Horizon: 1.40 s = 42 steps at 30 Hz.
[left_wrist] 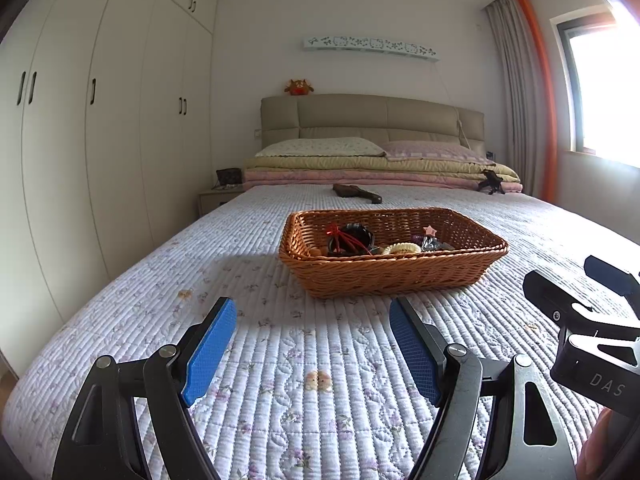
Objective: Organize jewelry
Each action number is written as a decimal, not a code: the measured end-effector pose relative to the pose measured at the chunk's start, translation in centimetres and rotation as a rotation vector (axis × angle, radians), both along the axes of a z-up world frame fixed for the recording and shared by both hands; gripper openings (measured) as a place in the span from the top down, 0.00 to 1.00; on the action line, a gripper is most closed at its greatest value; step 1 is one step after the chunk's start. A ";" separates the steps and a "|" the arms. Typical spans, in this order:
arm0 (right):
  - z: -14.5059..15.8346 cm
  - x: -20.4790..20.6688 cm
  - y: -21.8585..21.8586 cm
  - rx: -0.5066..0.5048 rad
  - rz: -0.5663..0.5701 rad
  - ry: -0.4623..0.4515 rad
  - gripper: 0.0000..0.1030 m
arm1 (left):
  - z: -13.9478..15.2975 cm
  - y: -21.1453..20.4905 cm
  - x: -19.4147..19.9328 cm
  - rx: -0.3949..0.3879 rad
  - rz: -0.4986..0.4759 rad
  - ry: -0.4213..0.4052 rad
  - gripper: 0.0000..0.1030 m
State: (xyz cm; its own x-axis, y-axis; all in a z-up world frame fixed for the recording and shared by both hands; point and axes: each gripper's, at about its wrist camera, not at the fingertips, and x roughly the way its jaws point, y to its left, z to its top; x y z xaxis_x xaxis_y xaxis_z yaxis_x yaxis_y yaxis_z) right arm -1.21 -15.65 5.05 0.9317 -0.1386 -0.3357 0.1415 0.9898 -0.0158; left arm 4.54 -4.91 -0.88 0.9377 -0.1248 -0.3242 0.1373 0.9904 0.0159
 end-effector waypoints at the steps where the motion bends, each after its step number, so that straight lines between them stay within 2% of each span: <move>1: 0.0 0.0 0.0 0.000 0.000 0.000 0.06 | 0.0 0.0 0.0 0.000 0.000 0.000 0.23; 42: -0.2 0.3 0.3 0.004 -0.004 0.007 0.04 | 0.0 -0.1 0.1 0.012 0.017 0.010 0.22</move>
